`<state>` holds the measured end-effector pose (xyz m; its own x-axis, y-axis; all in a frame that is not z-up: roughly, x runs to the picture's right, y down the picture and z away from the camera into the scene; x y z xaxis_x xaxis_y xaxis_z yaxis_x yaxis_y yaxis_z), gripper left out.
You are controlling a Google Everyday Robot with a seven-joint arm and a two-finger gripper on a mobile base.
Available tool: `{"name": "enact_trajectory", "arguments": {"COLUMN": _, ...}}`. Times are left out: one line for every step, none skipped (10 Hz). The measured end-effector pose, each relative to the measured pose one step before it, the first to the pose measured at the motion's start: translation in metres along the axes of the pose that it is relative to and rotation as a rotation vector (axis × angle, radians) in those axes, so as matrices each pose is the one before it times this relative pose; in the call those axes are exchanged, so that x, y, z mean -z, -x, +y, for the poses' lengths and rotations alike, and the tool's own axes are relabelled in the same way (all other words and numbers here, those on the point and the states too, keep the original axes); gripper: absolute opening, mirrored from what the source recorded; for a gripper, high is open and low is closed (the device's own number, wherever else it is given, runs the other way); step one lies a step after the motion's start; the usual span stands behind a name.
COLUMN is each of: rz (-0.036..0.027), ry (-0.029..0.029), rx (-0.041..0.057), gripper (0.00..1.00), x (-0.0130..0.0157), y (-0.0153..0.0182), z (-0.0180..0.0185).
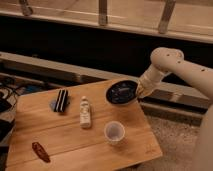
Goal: Pick up the ceramic bowl
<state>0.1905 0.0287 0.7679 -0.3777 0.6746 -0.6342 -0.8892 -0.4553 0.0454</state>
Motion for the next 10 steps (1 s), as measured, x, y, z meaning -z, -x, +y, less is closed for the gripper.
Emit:
{"name": "enact_trajectory", "arguments": {"rz": 0.00140, "ry": 0.00207, "rx": 0.00365, "gripper": 0.18, "x": 0.00048, "y": -0.00005, "z": 0.00048}}
{"name": "enact_trajectory", "arguments": {"rz": -0.00026, "ry": 0.00821, "rx": 0.00225, "gripper": 0.18, "x": 0.00213, "y": 0.00055, "z": 0.00051}}
{"name": "enact_trajectory", "arguments": {"rz": -0.00138, "ry": 0.00925, "rx": -0.00034, "gripper": 0.18, "x": 0.00532, "y": 0.00124, "z": 0.00075}}
{"name": "enact_trajectory", "arguments": {"rz": -0.00235, "ry": 0.00728, "rx": 0.00011, "gripper": 0.18, "x": 0.00570, "y": 0.00111, "z": 0.00113}}
{"name": "enact_trajectory", "arguments": {"rz": -0.00123, "ry": 0.00898, "rx": 0.00213, "gripper": 0.18, "x": 0.00450, "y": 0.00121, "z": 0.00083}}
{"name": "enact_trajectory", "arguments": {"rz": 0.00033, "ry": 0.00439, "rx": 0.00291, "gripper": 0.18, "x": 0.00014, "y": 0.00004, "z": 0.00059}}
{"name": "enact_trajectory", "arguments": {"rz": -0.00033, "ry": 0.00777, "rx": 0.00308, "gripper": 0.18, "x": 0.00115, "y": 0.00027, "z": 0.00175}}
{"name": "enact_trajectory", "arguments": {"rz": -0.00122, "ry": 0.00341, "rx": 0.00149, "gripper": 0.18, "x": 0.00303, "y": 0.00010, "z": 0.00075}}
{"name": "enact_trajectory", "arguments": {"rz": -0.00050, "ry": 0.00125, "rx": 0.00196, "gripper": 0.18, "x": 0.00102, "y": -0.00021, "z": 0.00027}}
{"name": "enact_trajectory", "arguments": {"rz": -0.00115, "ry": 0.00271, "rx": 0.00218, "gripper": 0.18, "x": 0.00129, "y": -0.00012, "z": 0.00024}}
